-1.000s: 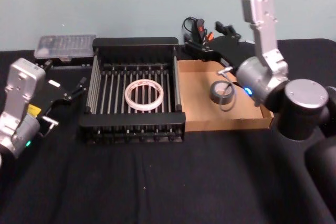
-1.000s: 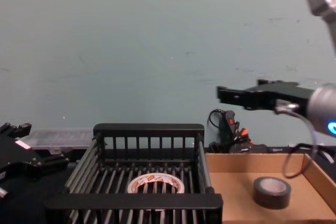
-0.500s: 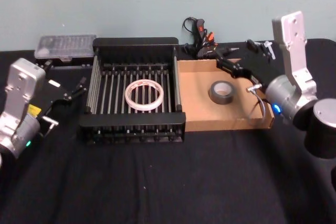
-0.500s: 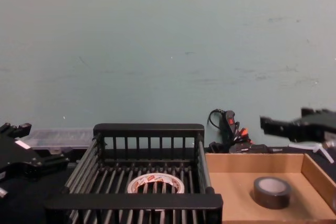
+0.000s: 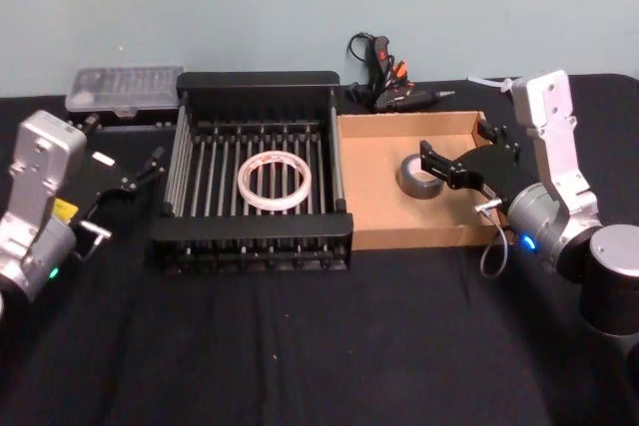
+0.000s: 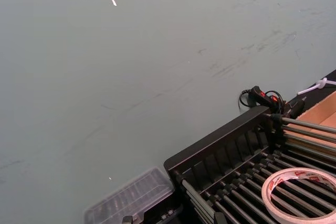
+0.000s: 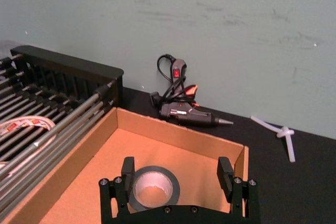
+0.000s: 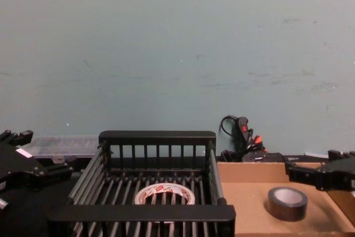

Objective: Pick up the white tape and place it into the black box , Pick up the silver tape and place it into the brown box.

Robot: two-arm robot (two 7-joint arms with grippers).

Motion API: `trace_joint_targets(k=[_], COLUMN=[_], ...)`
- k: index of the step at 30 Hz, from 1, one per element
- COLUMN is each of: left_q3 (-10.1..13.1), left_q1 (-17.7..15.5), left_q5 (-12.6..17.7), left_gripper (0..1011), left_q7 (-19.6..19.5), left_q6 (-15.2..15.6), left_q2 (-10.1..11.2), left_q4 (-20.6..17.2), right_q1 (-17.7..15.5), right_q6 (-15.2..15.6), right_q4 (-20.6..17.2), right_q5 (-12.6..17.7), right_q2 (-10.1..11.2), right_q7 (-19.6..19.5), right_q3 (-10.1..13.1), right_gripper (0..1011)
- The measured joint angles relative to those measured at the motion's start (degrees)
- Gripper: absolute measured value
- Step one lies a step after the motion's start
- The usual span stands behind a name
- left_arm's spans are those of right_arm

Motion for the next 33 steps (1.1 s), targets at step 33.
trace_joint_targets(k=[33], left_q3=[0.0], left_q1=[0.0], left_q5=[0.0], left_gripper=[1001], left_q7=[0.0], left_q6=[0.0], left_q2=[0.0], left_q4=[0.0], right_q1=[0.1], right_q6=[0.1], right_q4=[-0.1], right_q5=[0.0], right_q2=[0.0], right_q7=[0.1], right_q3=[-0.1], right_gripper=[1002])
